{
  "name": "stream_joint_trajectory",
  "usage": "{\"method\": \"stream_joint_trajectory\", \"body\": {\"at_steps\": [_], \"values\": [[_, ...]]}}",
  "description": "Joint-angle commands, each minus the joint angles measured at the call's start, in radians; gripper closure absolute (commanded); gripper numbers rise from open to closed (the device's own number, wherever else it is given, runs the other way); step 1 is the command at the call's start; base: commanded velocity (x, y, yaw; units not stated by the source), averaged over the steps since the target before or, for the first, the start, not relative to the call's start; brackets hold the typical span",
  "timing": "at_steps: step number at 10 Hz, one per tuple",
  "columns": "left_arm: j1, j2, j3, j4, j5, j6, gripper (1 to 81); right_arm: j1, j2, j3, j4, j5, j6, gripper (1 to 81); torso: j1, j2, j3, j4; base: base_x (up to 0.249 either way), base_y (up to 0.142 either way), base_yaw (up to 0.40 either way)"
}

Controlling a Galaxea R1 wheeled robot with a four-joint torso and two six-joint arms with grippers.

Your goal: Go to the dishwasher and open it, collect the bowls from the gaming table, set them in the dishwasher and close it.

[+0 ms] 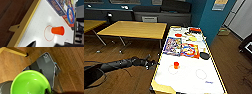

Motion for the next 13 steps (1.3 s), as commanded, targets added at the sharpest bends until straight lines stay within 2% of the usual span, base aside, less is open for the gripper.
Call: {"method": "stream_joint_trajectory", "body": {"at_steps": [1,3,4,5,6,7,8,9,10,11,13], "values": [[-0.183,0.056,-0.034,-0.007,0.029,-0.008,1.0,0.005,-0.046,0.031,-0.033,-0.055,-0.005,81.1,0.0,0.0,0.0,0.0,0.0,0.0,0.0],[-0.187,0.111,-0.079,-0.001,0.029,-0.006,1.0,0.005,-0.046,0.031,-0.032,-0.054,-0.005,81.1,0.0,0.0,0.0,0.0,0.0,0.0,0.0],[-0.187,0.137,-0.102,-0.001,0.03,-0.008,1.0,0.0,-0.045,0.028,-0.032,-0.054,-0.007,81.1,0.0,0.0,0.0,-0.023,0.0,0.0,0.0],[-0.187,0.161,-0.122,-0.001,0.032,-0.008,1.0,0.002,-0.045,0.026,-0.032,-0.054,-0.007,81.1,0.0,0.0,0.0,-0.092,0.0,0.0,0.0],[-0.187,0.175,-0.134,0.0,0.042,-0.006,1.0,0.002,-0.046,0.026,-0.033,-0.054,-0.007,81.1,0.0,0.0,0.0,-0.104,0.0,0.0,0.0],[-0.187,0.192,-0.157,0.008,0.058,-0.006,1.0,0.0,-0.045,0.025,-0.033,-0.054,-0.007,81.1,0.001,0.0,0.0,-0.123,0.0,0.0,0.0],[-0.19,0.2,-0.169,0.009,0.059,-0.006,1.0,-0.001,-0.045,0.025,-0.033,-0.054,-0.007,81.1,0.001,0.0,0.0,-0.151,0.0,0.0,0.0],[-0.191,0.206,-0.172,0.013,0.061,-0.006,1.0,-0.001,-0.045,0.025,-0.033,-0.054,-0.007,81.1,0.001,0.0,0.0,-0.089,0.0,0.0,0.0],[-0.192,0.216,-0.183,0.014,0.061,-0.006,1.0,-0.001,-0.045,0.025,-0.033,-0.054,-0.007,81.1,0.001,0.0,0.0,-0.116,0.0,0.0,0.0],[-0.192,0.239,-0.21,0.024,0.083,-0.006,1.0,-0.003,-0.043,0.023,-0.033,-0.054,-0.008,81.1,0.001,0.0,0.0,-0.129,0.0,0.0,0.0],[-0.192,0.293,-0.292,0.068,0.138,-0.006,1.0,-0.003,-0.043,0.02,-0.032,-0.054,-0.007,81.1,0.001,0.0,0.0,-0.129,0.0,0.0,0.0]]}}
